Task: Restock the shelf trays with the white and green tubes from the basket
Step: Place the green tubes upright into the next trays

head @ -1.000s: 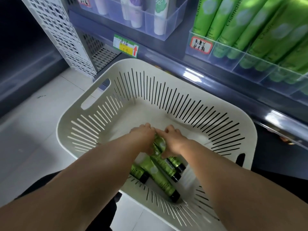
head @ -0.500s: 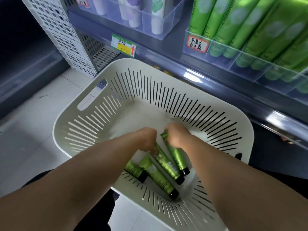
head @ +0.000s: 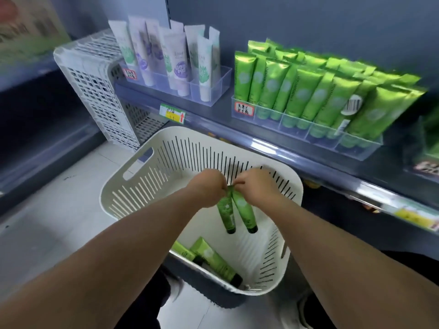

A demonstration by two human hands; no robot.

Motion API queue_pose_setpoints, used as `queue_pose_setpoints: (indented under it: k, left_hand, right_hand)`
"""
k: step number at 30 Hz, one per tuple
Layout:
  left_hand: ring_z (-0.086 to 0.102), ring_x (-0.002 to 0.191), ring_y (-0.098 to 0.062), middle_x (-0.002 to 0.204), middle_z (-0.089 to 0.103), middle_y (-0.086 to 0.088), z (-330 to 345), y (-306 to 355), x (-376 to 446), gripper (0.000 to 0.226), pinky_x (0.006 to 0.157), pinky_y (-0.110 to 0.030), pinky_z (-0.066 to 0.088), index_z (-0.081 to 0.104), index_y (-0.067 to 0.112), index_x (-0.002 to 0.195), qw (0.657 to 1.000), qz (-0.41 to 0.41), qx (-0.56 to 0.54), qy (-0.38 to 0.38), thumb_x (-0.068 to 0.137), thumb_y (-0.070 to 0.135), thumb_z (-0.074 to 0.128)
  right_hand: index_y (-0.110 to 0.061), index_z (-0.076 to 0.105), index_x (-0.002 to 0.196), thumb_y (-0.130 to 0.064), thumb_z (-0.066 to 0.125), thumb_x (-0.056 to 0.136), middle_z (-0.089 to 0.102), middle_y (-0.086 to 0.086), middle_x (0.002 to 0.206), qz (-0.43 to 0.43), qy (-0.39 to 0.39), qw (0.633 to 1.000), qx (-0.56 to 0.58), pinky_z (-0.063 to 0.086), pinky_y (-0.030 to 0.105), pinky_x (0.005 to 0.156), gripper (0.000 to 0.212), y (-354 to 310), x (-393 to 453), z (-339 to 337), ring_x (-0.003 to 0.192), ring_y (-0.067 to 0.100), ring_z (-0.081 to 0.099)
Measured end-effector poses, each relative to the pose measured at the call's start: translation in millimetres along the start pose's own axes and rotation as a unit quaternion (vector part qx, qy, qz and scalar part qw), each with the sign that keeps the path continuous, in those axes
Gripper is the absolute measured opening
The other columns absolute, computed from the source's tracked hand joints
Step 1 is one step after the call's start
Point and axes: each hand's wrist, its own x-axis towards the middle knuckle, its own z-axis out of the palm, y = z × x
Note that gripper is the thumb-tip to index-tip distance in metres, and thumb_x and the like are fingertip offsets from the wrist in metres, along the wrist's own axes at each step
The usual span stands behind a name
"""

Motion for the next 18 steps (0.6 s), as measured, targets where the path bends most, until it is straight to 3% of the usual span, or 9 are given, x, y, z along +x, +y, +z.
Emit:
queue_pose_setpoints:
  k: [6,10,18]
  left_hand:
    - [0.062,0.095,-0.031,0.091,0.067,-0.01,-58,39,-31,0.019,0.072,-0.028,0.041,0.072,0.014,0.09,0.994,0.026,0.009,0.105,0.088,0.018,0.054]
    - [0.062,0.094,-0.032,0.094,0.068,-0.011,-97,73,-51,0.017,0.069,-0.028,0.04,0.07,0.015,0.085,0.983,0.074,0.026,0.166,0.09,0.02,0.054]
    - [0.061,0.087,-0.031,0.087,0.069,-0.013,-149,165,-80,0.019,0.07,-0.03,0.044,0.071,0.006,0.085,0.947,0.19,0.051,0.254,0.088,0.015,0.055]
  right_hand:
    - [-0.012,0.073,0.084,-0.014,0.058,0.083,0.073,0.007,0.088,0.005,0.147,0.987,0.07,0.055,0.037,0.077,0.015,-7,-39,-64,0.086,0.029,0.067]
    - [-0.006,0.073,0.088,-0.015,0.059,0.087,0.073,0.011,0.094,-0.007,0.222,0.971,0.085,0.055,0.037,0.081,0.016,-7,-69,-111,0.09,0.027,0.068]
    - [-0.013,0.076,0.099,-0.019,0.062,0.088,0.073,0.007,0.105,-0.004,0.333,0.94,0.079,0.051,0.036,0.088,0.018,24,-137,-207,0.102,0.025,0.064]
